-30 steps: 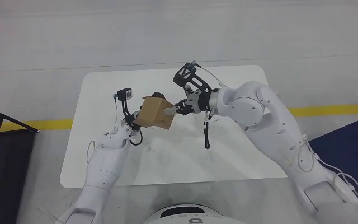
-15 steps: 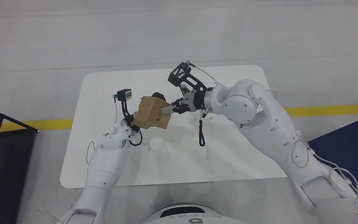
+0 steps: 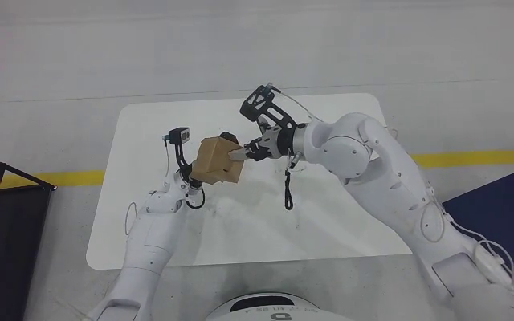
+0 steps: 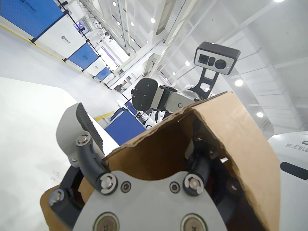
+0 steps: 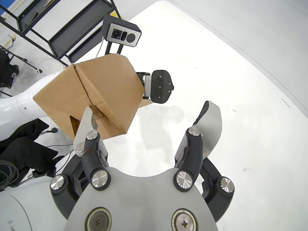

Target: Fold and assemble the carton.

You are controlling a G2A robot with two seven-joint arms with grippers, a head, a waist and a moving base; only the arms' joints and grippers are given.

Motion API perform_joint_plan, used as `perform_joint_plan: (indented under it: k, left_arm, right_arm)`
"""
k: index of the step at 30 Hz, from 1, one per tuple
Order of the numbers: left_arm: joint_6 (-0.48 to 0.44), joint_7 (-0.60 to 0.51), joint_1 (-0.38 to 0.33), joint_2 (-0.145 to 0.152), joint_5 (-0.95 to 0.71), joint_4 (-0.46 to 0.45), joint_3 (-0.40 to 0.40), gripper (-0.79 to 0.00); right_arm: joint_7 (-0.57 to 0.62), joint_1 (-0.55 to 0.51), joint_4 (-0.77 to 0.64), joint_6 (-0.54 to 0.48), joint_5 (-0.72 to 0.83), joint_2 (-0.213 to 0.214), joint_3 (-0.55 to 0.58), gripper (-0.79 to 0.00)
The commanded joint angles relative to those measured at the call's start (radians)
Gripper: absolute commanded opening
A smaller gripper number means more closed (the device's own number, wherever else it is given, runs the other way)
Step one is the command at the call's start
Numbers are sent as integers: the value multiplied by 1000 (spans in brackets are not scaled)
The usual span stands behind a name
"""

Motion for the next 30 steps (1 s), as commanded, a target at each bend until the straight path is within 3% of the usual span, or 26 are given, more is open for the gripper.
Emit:
perform_joint_plan:
  k: [1, 11, 30]
  left_arm:
    - [0, 0, 1, 0, 0, -1, -5, 0]
    - [0, 0, 5, 2, 12, -7, -12, 0]
    - [0, 0, 14, -4, 39, -21, -7, 0]
  right_arm:
    - [-36, -30, -30, 5, 30, 4, 32, -74]
    - [-80, -200, -146, -37, 22, 37, 152, -65]
    - [-31, 17, 74, -44, 48, -11, -11, -83]
